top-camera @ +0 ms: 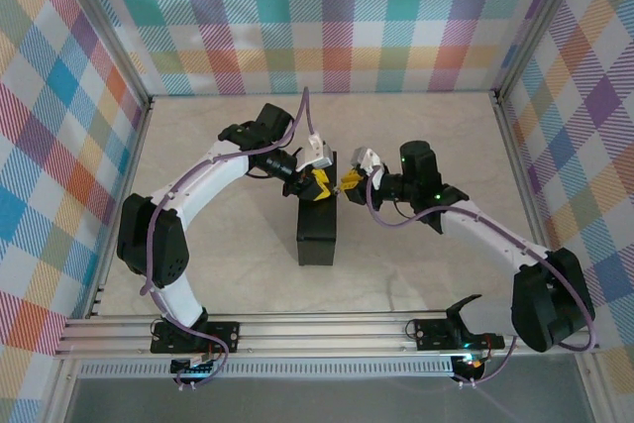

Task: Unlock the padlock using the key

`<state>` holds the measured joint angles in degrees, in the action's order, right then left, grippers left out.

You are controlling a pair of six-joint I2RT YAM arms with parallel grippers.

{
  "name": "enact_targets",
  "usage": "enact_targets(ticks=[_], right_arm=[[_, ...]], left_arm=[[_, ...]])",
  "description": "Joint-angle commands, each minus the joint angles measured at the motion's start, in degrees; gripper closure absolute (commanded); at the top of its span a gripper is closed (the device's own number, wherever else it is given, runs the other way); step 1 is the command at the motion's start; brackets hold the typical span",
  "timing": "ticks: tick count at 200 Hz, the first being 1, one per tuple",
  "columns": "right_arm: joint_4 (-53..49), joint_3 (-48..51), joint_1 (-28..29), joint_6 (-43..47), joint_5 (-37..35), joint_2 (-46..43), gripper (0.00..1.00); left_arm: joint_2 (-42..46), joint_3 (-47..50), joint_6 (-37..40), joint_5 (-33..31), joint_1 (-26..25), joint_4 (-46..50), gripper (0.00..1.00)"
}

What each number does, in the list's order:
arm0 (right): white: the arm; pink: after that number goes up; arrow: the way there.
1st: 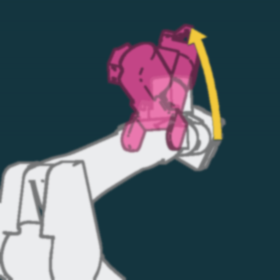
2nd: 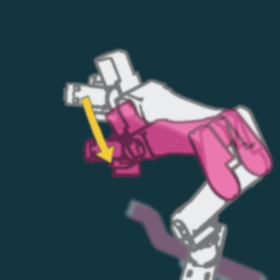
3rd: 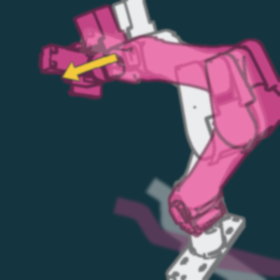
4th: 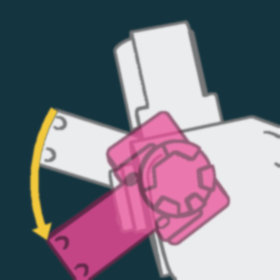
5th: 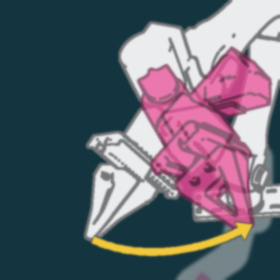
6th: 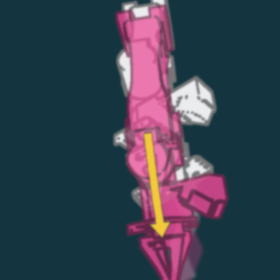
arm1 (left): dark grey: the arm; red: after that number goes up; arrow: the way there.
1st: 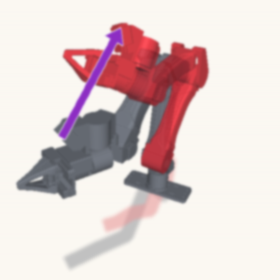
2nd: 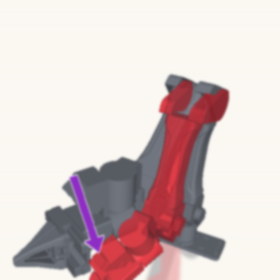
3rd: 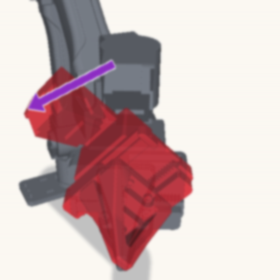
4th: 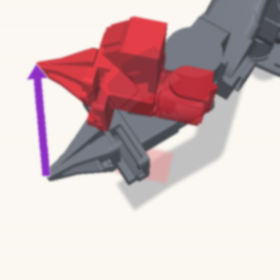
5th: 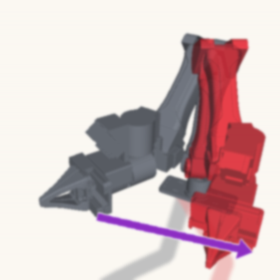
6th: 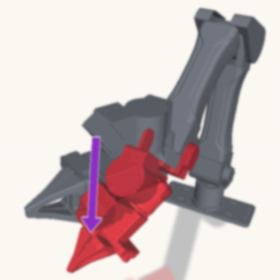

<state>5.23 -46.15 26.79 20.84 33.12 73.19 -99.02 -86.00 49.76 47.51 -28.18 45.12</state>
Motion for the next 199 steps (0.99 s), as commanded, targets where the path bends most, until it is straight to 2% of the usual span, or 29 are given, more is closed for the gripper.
enact_targets(ticks=[1, 15, 28, 69, 124, 199], right_arm=[[1.1, 2.1, -2.1, -1.4, 0.4, -2.2, 0.80], [-0.3, 0.9, -3.3, -5.1, 2.1, -1.5, 0.81], [-3.3, -1.4, -3.3, -6.2, 3.0, 0.2, 0.87], [-5.7, -4.4, -1.0, -7.5, 1.4, 3.0, 0.98], [-5.3, -5.4, 2.3, -9.0, 0.7, 5.2, 1.00], [-2.4, -6.7, 5.0, -13.2, 3.8, 5.2, 1.00]], left_arm=[[1.9, -1.9, 0.1, 3.2, 0.6, 2.4, 0.87], [2.1, -1.8, 0.3, 2.7, 0.6, 2.7, 0.87], [2.3, -1.6, 0.5, 2.4, 0.6, 2.8, 0.87], [2.5, -1.5, -0.3, 2.4, 0.6, 1.3, 0.88], [2.7, -1.2, -1.2, 2.7, 0.6, 0.0, 0.88], [2.2, -0.2, -3.7, 3.0, -0.5, -4.0, 0.89]])
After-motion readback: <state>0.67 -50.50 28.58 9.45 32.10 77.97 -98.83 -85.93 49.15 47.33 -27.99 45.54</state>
